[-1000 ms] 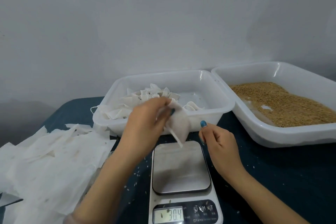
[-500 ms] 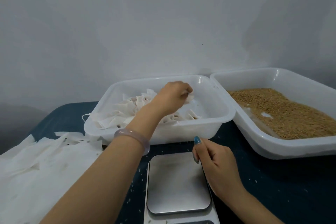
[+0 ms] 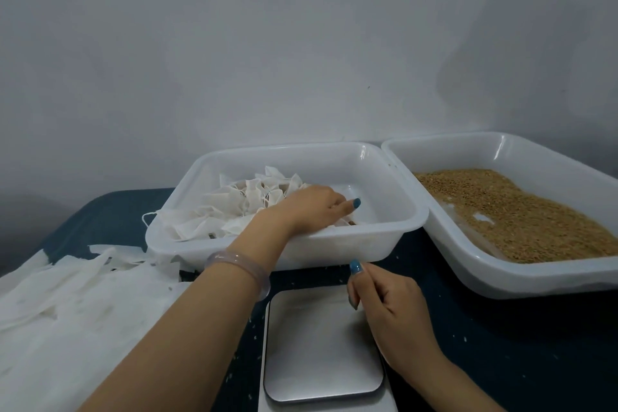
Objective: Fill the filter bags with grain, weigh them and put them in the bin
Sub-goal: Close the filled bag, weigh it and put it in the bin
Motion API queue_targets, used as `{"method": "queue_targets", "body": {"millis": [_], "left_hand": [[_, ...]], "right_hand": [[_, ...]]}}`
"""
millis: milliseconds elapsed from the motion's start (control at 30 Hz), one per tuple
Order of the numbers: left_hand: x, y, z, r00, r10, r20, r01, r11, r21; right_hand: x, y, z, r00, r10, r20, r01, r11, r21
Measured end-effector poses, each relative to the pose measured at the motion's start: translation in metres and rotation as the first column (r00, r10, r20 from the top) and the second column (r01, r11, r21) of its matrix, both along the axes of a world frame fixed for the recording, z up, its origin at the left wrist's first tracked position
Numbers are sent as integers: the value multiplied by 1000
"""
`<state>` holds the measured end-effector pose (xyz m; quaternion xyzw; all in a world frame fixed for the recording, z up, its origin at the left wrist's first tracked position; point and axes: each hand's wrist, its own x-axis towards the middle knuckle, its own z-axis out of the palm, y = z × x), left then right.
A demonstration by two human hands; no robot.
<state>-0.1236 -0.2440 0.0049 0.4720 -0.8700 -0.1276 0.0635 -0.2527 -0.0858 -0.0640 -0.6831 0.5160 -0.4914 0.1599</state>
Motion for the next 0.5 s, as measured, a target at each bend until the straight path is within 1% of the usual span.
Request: {"method": "queue_targets", "body": {"millis": [100, 200, 333, 433, 500], "left_hand": [[-1, -2, -2, 999, 15, 29, -16, 999, 43], [0, -2, -2, 999, 28, -24, -28, 999, -18], [2, 8, 7, 998, 44, -36, -51, 973, -225], [6, 24, 13, 996, 78, -35, -86, 928, -363], [8, 41, 11, 992, 106, -75, -128, 880, -457]], "right_hand": [[-1, 1, -1, 1000, 6, 3, -6, 1000, 4], [0, 2, 0, 1000, 8, -15, -9, 1000, -5], [0, 3, 3, 997, -1, -73, -1, 999, -33], [0, 4, 4, 997, 2, -78, -5, 999, -48], [0, 4, 3, 997, 8, -72, -12, 999, -53]]}}
